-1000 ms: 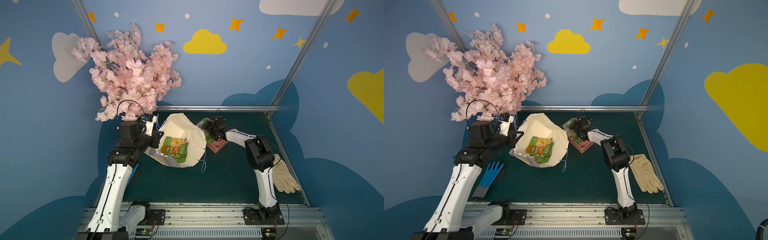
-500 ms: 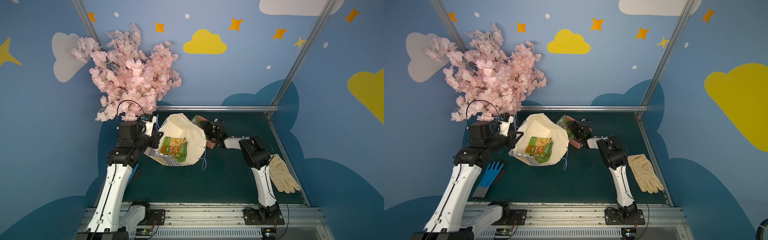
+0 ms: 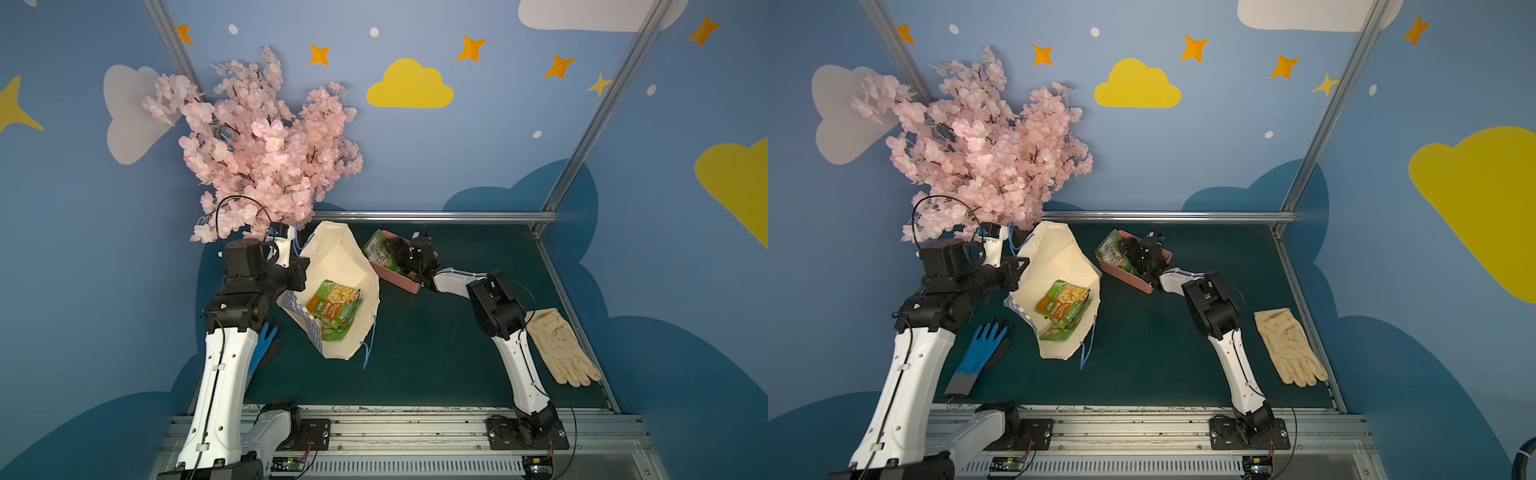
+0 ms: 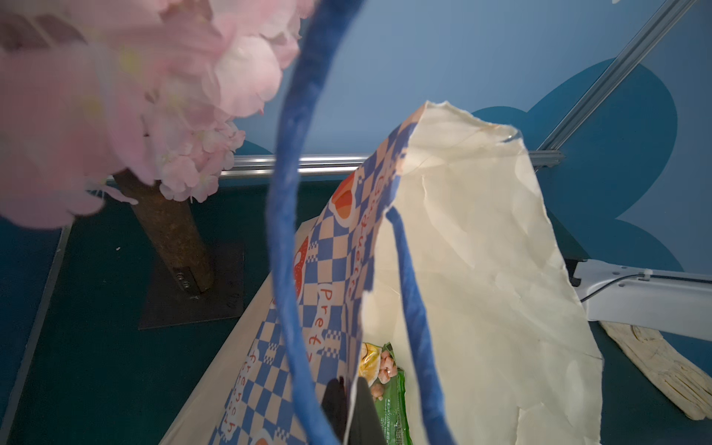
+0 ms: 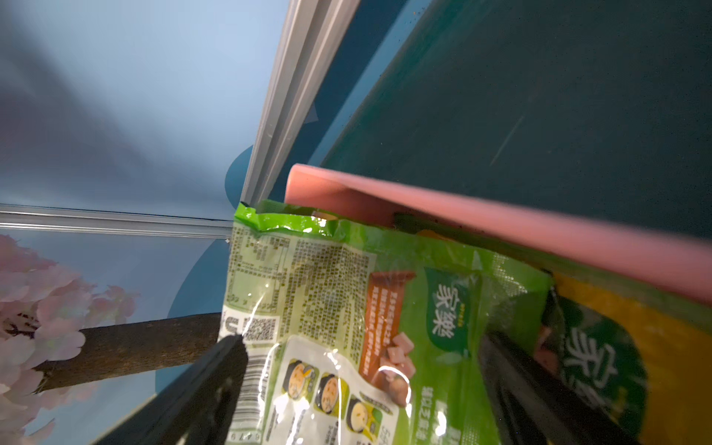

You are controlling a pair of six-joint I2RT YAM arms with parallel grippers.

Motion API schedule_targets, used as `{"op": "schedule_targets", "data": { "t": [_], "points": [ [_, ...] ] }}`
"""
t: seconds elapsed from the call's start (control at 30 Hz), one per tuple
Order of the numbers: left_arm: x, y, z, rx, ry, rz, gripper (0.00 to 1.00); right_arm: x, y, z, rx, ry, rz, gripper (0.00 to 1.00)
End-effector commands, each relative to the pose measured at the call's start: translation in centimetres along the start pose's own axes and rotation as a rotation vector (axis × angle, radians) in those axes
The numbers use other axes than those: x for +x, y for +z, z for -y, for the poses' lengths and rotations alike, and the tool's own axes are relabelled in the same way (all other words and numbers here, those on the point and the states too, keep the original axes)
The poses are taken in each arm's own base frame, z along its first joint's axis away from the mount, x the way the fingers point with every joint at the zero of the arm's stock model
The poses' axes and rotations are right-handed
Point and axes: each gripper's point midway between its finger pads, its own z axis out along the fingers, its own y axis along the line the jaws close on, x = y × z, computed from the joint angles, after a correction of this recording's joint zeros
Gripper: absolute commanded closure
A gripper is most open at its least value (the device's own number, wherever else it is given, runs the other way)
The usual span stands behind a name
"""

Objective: Place the condiment packets inside the bag
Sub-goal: Pick up the condiment packet from the storage box.

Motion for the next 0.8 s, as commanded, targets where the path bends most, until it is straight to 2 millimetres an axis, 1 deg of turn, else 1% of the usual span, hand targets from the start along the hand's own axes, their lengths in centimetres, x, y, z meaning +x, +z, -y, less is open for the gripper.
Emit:
{"op": "schedule_targets", "data": {
  "t": [0.0,0.07,0.2,0.27,0.33,0.37,0.43,0.47,0.5,0.57,0.77],
  "points": [
    [-1.6,-1.0,0.3,0.005,0.01,0.058,0.97,2.1,0.7,0.7,0.068,-0.043,-0.035,0.02],
    [-1.6,-1.0,0.1,-0.003,0.008,0.059,0.97,2.5,1.0,0.7,0.1,-0.059,-0.044,0.02],
    [-1.6,-1.0,-0.1,-0.01,0.008,0.06,0.97,3.3,1.6,2.4,0.201,-0.086,-0.057,0.02],
    [-1.5,-1.0,0.0,-0.006,0.008,0.06,0.97,3.8,2.2,2.8,0.228,-0.105,-0.063,0.02],
    [-1.5,-1.1,0.0,-0.006,0.01,0.061,0.97,4.3,2.8,3.7,0.268,-0.129,-0.071,0.02],
    [-1.4,-1.1,0.0,-0.006,0.011,0.059,0.97,4.6,3.1,4.0,0.275,-0.142,-0.073,0.02],
    [-1.3,-1.1,0.0,-0.007,0.016,0.057,0.97,4.7,3.7,3.7,0.254,-0.143,-0.074,0.02],
    [-1.2,-1.1,0.0,-0.004,0.017,0.054,0.97,4.8,4.0,3.3,0.226,-0.137,-0.075,0.02],
    [-1.0,-1.0,0.1,0.001,0.019,0.049,0.97,4.9,4.5,2.2,0.163,-0.129,-0.078,0.02],
    [-0.8,-1.0,0.1,0.002,0.022,0.046,0.97,4.7,4.8,0.1,0.069,-0.123,-0.072,0.02],
    [-0.7,-0.9,0.0,-0.001,0.028,0.042,0.97,3.7,3.8,-5.3,-0.014,-0.227,-0.006,0.02]
  ]
}}
